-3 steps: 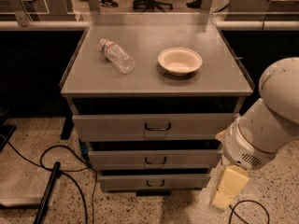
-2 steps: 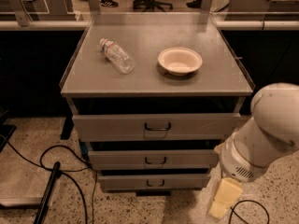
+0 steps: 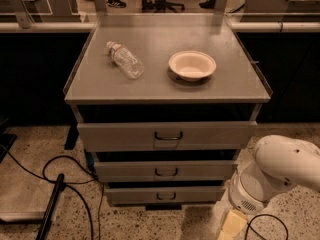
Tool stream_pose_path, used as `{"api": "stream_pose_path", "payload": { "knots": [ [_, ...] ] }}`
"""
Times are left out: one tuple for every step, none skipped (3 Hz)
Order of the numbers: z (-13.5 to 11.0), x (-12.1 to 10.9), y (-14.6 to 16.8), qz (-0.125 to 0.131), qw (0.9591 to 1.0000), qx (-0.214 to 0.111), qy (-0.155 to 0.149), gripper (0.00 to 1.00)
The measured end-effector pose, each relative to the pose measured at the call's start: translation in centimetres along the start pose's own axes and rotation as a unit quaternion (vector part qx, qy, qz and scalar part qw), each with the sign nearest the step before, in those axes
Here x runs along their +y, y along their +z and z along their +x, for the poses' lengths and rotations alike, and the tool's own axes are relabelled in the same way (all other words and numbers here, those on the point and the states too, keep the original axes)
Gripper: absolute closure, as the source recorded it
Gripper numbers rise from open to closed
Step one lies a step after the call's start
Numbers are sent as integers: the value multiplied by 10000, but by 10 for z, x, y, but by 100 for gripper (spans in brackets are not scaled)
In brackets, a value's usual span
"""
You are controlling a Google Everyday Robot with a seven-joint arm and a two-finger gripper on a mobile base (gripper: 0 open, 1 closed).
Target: Open bottom drawer
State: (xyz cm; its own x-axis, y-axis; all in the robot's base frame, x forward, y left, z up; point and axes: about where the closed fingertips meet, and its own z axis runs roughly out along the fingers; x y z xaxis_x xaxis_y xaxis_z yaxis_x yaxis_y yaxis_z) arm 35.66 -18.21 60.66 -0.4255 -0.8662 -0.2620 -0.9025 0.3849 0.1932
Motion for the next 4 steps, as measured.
{"api": "stream_pose_path", "payload": {
  "knots": [
    [0,0,0,0,10000,0,0,0],
    [4,-6,27,7,9999,-96,90,0],
    [5,-24,72,83,9996,-247,111,0],
    [2,-45,103,241,9984,-504,127,0]
  ]
}}
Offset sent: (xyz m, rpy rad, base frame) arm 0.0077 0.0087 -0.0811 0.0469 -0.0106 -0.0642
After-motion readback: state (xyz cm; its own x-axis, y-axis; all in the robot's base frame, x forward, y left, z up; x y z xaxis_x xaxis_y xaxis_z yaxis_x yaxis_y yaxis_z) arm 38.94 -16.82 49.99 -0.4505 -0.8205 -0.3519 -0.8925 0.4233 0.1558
